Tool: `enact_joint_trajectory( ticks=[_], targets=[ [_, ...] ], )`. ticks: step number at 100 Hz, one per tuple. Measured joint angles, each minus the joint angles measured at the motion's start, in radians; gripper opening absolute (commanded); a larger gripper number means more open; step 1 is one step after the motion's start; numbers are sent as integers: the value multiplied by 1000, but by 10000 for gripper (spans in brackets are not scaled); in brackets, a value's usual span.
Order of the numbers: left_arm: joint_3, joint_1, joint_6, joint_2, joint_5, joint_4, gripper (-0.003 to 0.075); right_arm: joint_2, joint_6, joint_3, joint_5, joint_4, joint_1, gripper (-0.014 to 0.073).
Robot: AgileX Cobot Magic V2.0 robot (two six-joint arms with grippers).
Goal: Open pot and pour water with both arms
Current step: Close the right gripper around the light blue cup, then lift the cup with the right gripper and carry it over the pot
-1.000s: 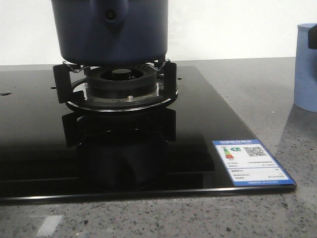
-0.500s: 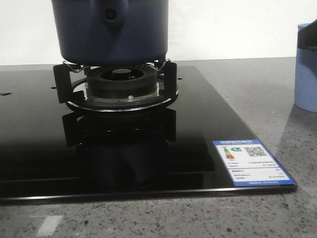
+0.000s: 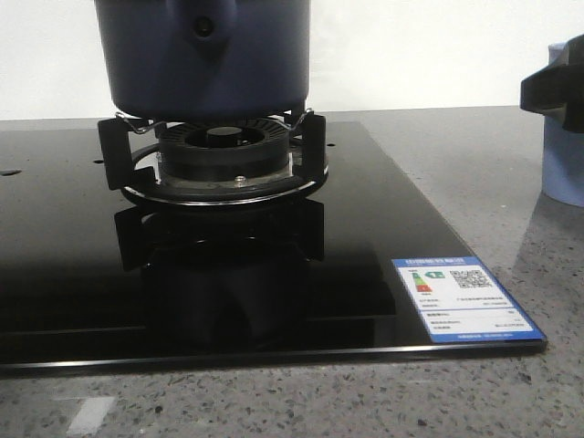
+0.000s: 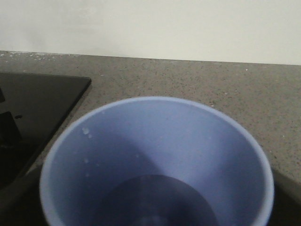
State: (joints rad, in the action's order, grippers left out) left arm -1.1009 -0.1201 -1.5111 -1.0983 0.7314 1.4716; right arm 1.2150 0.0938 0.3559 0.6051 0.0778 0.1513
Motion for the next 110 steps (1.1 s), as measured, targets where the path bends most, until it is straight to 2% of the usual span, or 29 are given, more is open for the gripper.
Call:
enact_joint_trajectory(
  ticks=[10, 29, 41, 57, 76, 95, 110],
  targets=[
    [0, 0, 0, 0, 0, 0, 296, 0, 0, 0, -10, 0, 0, 584],
    [0, 0, 0, 0, 0, 0, 296, 0, 0, 0, -14, 0, 0, 324],
    [0, 0, 0, 0, 0, 0, 296, 0, 0, 0, -14, 0, 0, 237],
    [0, 0, 0, 2, -2, 0, 296, -23, 0, 0, -39, 2, 0, 233],
    [0, 0, 0, 24, -15, 0, 295, -155, 0, 39, -140, -44, 0, 238],
    [0, 0, 0, 66, -68, 4, 295, -226, 0, 254, -372, -146, 18, 238],
    [0, 0, 0, 91, -103, 8, 295, -210, 0, 448, -533, -179, 83, 239]
  ],
)
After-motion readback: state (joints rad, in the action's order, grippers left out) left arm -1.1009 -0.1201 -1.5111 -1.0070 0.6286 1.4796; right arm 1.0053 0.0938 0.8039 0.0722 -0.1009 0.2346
